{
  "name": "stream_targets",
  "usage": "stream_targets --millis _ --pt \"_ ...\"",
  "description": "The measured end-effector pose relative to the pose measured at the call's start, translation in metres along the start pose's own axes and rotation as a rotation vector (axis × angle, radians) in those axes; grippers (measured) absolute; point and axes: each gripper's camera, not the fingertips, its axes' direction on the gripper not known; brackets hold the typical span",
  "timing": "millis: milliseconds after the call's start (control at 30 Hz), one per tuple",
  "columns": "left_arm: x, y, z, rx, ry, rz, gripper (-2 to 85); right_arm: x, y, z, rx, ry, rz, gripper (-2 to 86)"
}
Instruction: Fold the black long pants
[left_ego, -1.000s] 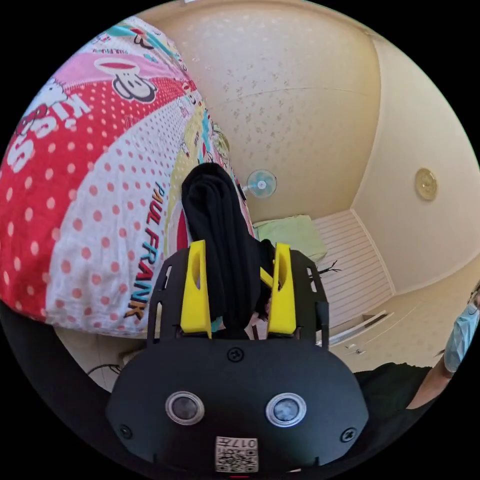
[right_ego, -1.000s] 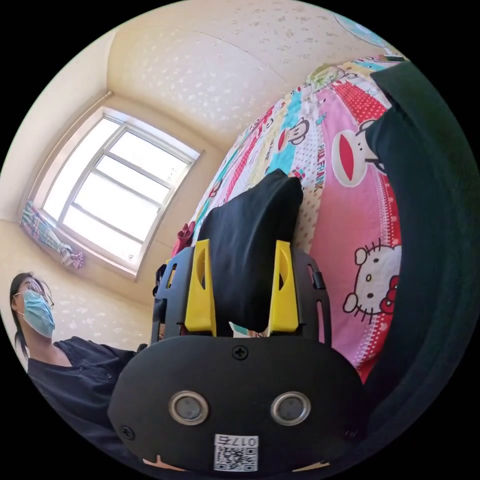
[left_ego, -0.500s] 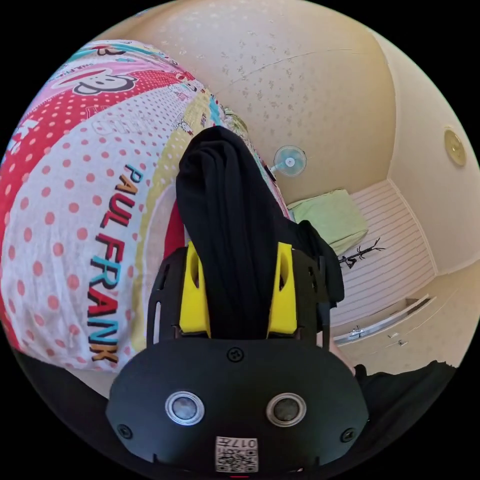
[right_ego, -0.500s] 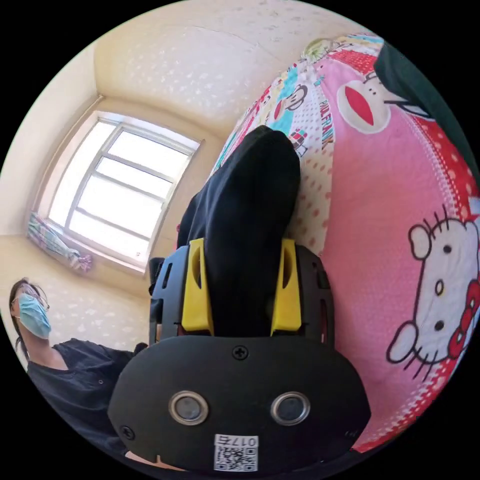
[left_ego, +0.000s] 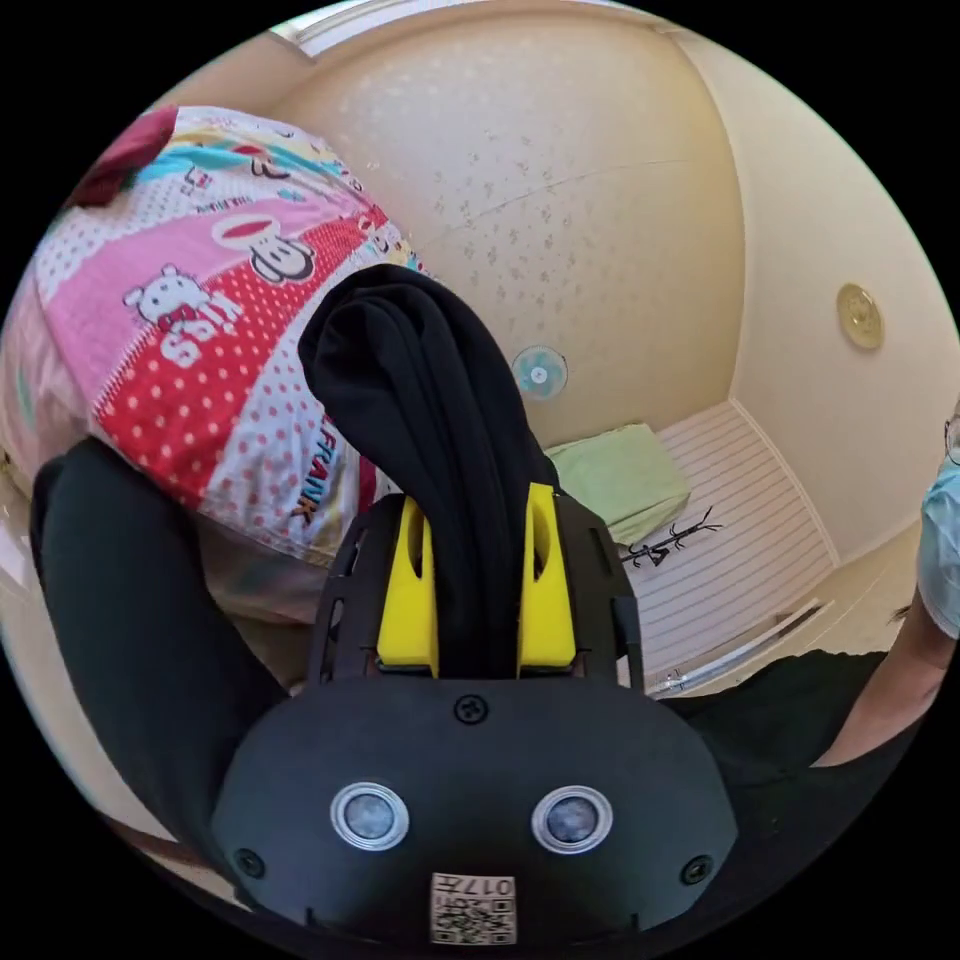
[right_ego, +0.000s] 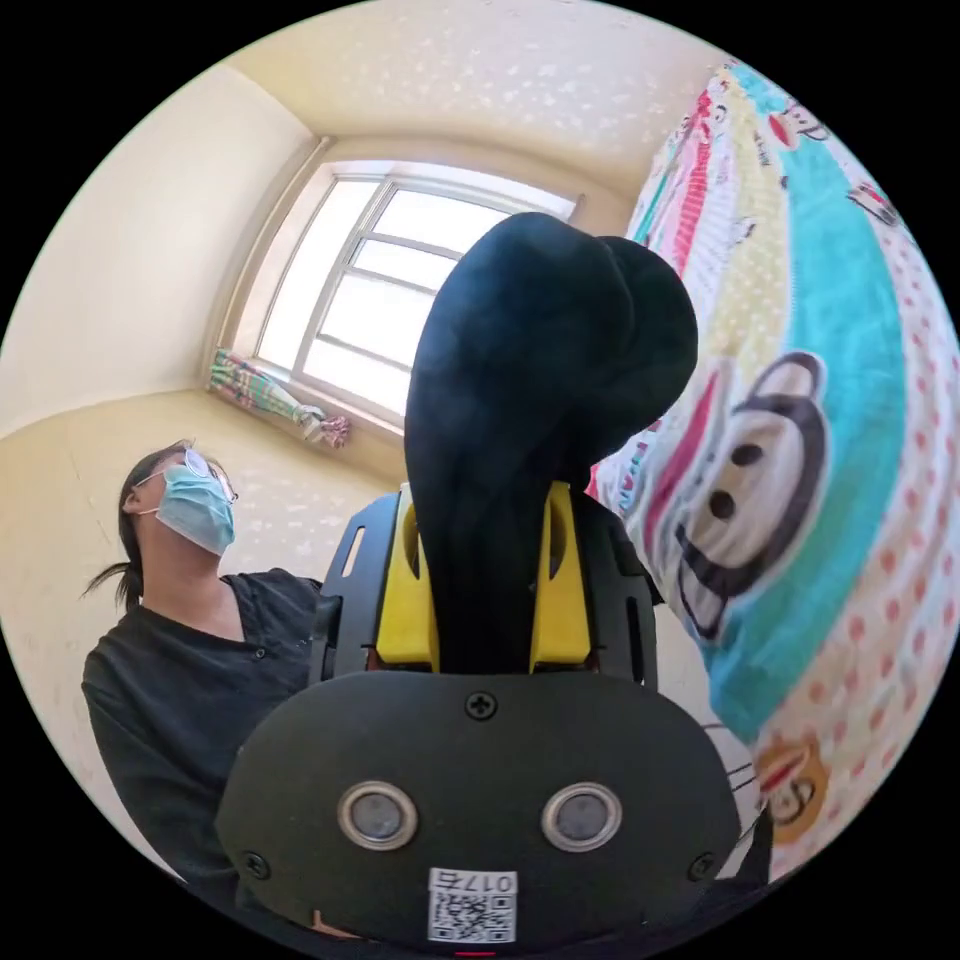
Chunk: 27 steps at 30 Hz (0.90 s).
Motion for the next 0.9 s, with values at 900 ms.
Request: stream_targets --millis 900 --pt "-0.3 -0.216 -0.242 0.704 -0.569 -0.085 13.4 0.166 -0.222 0.478 -0.553 0.355 -0.259 16.6"
